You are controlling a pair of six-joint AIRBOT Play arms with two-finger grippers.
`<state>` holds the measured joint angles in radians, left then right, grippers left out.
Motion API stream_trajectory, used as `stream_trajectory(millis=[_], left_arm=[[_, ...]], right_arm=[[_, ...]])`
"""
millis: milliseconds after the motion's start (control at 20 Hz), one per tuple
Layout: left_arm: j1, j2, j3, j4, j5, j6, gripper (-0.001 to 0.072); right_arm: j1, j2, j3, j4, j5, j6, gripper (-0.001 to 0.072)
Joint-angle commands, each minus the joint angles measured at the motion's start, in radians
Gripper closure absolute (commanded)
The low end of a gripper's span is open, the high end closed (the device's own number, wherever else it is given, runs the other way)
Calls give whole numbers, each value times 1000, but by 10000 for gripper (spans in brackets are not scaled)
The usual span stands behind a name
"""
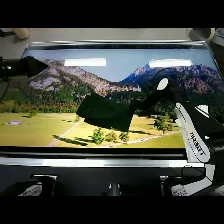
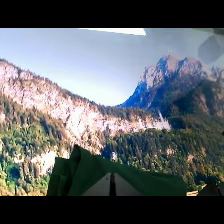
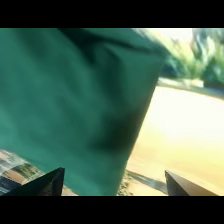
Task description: Fold the shirts.
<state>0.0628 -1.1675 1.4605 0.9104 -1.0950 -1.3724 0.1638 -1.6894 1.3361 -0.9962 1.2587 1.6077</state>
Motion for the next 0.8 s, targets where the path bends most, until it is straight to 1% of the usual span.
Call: stream_trajectory(millis=[0, 100, 150, 200, 250, 300, 350, 450, 500, 600, 650, 750], left_arm=[[-21, 2, -29, 17, -17, -8, 683], [-38, 4, -29, 14, -16, -8, 683], [-46, 4, -29, 14, -16, -8, 683], [-48, 3, -29, 14, -16, -8, 683], [-50, 3, -29, 14, -15, -7, 683], [-50, 3, -29, 14, -15, -8, 683], [-50, 3, -29, 14, -15, -7, 683], [-50, 3, -29, 15, -14, -6, 683], [-50, 3, -29, 15, -12, -6, 683], [-50, 2, -29, 15, -5, -3, 682], [-50, 2, -29, 15, 2, -3, 683], [-50, 2, -29, 15, 14, -3, 682]], right_arm=[[31, -15, -146, 139, -172, -38, 46], [62, -47, -147, 188, -238, -31, 51], [71, -60, -147, 246, -243, -35, 159], [71, -62, -146, 312, -243, -71, 443], [58, -56, -130, 353, -226, -131, 692], [27, -41, -95, 375, -187, -180, 684], [-16, -18, -50, 374, -144, -200, 684], [-143, 55, 53, 347, -78, -195, 686], [-224, 97, 101, 293, -60, -165, 686], [-388, 167, 160, 155, -26, -67, 687], [-467, 193, 172, 119, 5, -51, 687], [-626, 240, 173, 110, 76, -52, 687]])
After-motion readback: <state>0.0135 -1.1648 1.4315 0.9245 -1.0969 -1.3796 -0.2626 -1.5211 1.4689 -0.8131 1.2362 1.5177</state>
